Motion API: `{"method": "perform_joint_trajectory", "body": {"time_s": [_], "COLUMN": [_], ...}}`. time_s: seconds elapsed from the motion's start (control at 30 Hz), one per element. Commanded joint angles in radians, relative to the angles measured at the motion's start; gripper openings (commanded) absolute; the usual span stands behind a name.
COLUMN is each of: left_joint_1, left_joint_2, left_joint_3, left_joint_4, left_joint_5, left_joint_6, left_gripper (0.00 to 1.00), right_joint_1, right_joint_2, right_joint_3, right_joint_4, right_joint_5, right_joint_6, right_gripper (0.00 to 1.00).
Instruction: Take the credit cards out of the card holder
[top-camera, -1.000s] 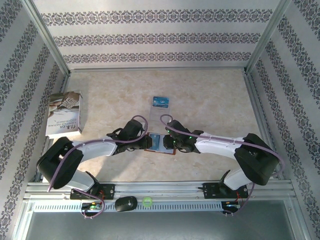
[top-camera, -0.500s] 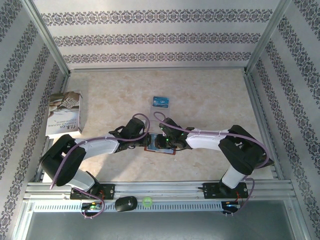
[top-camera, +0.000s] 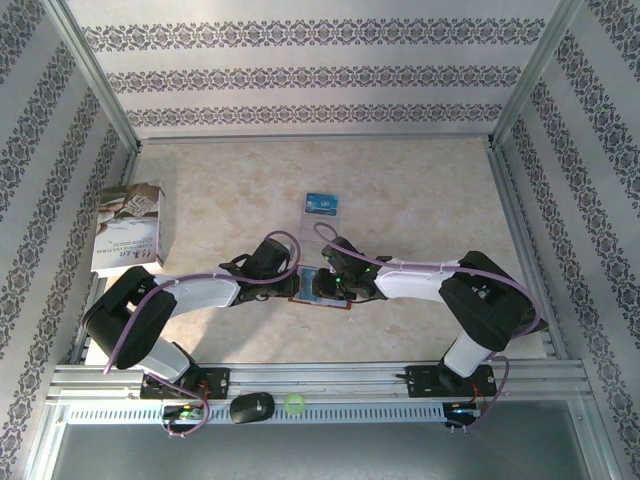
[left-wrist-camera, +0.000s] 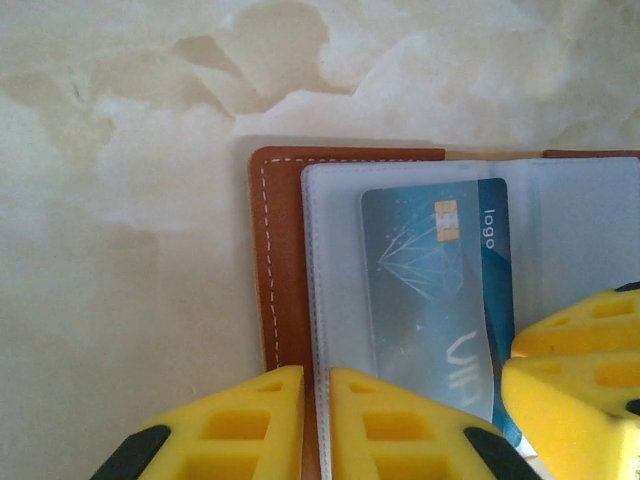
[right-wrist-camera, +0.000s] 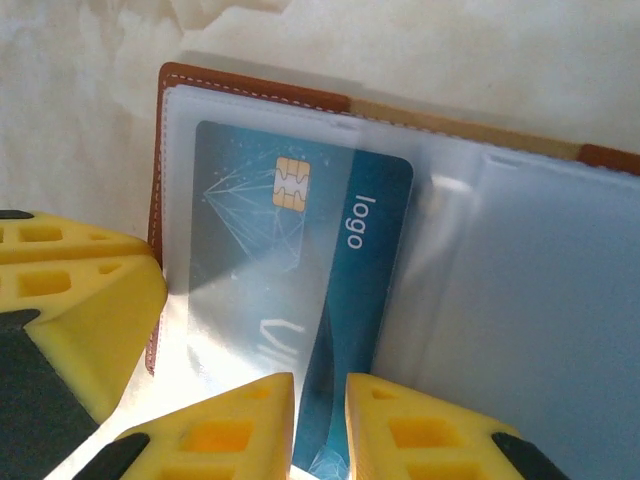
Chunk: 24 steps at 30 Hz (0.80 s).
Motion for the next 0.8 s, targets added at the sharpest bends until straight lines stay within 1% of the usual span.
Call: {"method": "perform_joint_trajectory", "body": {"time_s": [0.0,0.13,0.3,0.4,0.57,0.77], "left_joint_1": [-0.007,-0.007,-0.008,-0.017,-0.026,-0.039], "left_joint_2": [-0.034,-0.101,-0.114,-0.093,-0.023,0.019], "left_joint_3": [-0.019,-0.01,0.013,0.021,0.05,0.088], "left_joint_4": [-0.05,-0.069,-0.064,-0.032,0.023,0.038], "left_joint_5": [0.002,-0.002,0.033,0.042,0.064,0.069], "left_joint_6": [0.01,0.021,0.031,0.033,0.035,0.052], "left_gripper": [0.16,0.2,0.22,0.24,0.24,0.25], "right_joint_1": [-0.014,-0.014,-0.01,-0.008,-0.012,-0.022], "right_joint_2": [-0.021,-0.048,-0.085,-0.1,-0.076,-0.063], "right_joint_3": [-0.024,-0.025,-0.013,-0.013,-0.01,-0.016], "right_joint_4": [-0.049,-0.06,-0.077,-0.08,-0.068,-0.062], "right_joint_5": [0.032,0.047,0.043,0.054,0.056,0.07], "right_joint_6": [-0.001,-0.017,-0.058,-0.056,-0.047,-0.039], "right_gripper": [0.23,0.26,0.32,0.31,0.29,0.28]}}
